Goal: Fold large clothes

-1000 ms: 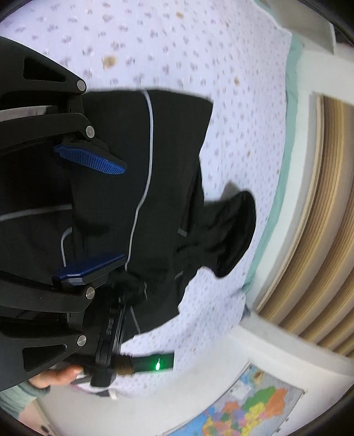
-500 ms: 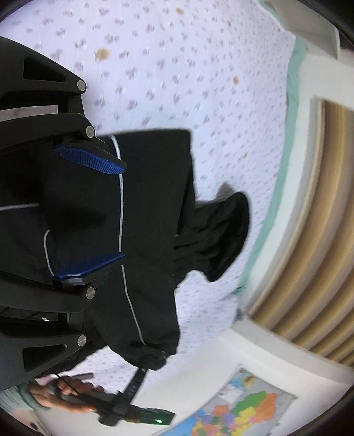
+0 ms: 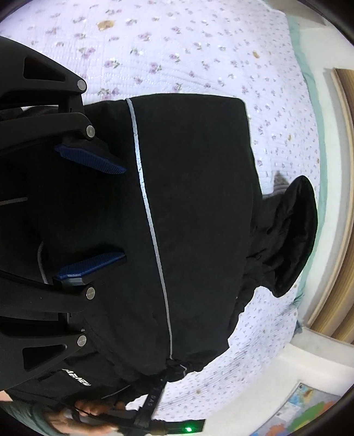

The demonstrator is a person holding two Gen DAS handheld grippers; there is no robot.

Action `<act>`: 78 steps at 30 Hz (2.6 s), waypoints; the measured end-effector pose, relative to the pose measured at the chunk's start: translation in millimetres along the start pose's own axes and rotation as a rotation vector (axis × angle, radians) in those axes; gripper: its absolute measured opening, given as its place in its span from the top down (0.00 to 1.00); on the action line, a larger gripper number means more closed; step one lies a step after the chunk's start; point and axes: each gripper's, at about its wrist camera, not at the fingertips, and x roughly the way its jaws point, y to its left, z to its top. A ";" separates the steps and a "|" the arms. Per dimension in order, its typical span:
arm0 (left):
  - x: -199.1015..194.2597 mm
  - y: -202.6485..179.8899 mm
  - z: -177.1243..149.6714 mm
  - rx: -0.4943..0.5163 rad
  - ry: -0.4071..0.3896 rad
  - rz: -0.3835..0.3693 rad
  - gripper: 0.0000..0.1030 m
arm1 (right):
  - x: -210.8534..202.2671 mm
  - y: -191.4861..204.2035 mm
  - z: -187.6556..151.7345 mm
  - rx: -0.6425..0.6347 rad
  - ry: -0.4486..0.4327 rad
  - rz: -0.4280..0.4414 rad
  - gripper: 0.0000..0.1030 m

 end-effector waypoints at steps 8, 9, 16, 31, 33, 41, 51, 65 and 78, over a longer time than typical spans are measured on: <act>-77.8 -11.8 32.2 -0.021 -0.121 -0.124 0.41 | -94.6 3.3 20.9 -0.007 -0.199 0.061 0.31; -80.2 -18.9 41.0 0.000 -0.128 -0.092 0.40 | -97.9 11.9 25.7 -0.030 -0.201 0.057 0.31; 4.1 -6.3 69.3 -0.011 -0.017 0.034 0.41 | -38.5 57.7 47.3 -0.124 -0.119 0.033 0.32; -13.2 40.8 62.4 -0.137 0.000 -0.081 0.41 | -10.3 53.8 38.4 -0.227 0.036 0.051 0.43; -29.8 45.1 54.5 -0.157 0.005 -0.088 0.41 | -32.9 47.9 29.4 -0.228 0.054 0.071 0.43; 17.6 50.3 21.0 -0.223 0.198 0.047 0.41 | 3.4 43.8 5.7 -0.202 0.272 -0.004 0.47; -61.8 57.4 64.7 -0.286 0.154 0.022 0.41 | -72.1 19.4 52.8 -0.008 0.278 0.068 0.48; -130.5 30.3 191.2 -0.205 -0.070 -0.019 0.41 | -141.7 17.0 162.5 0.088 0.041 0.181 0.48; 13.8 63.7 282.1 -0.251 0.039 -0.016 0.41 | -7.7 44.1 250.4 0.119 0.113 0.193 0.36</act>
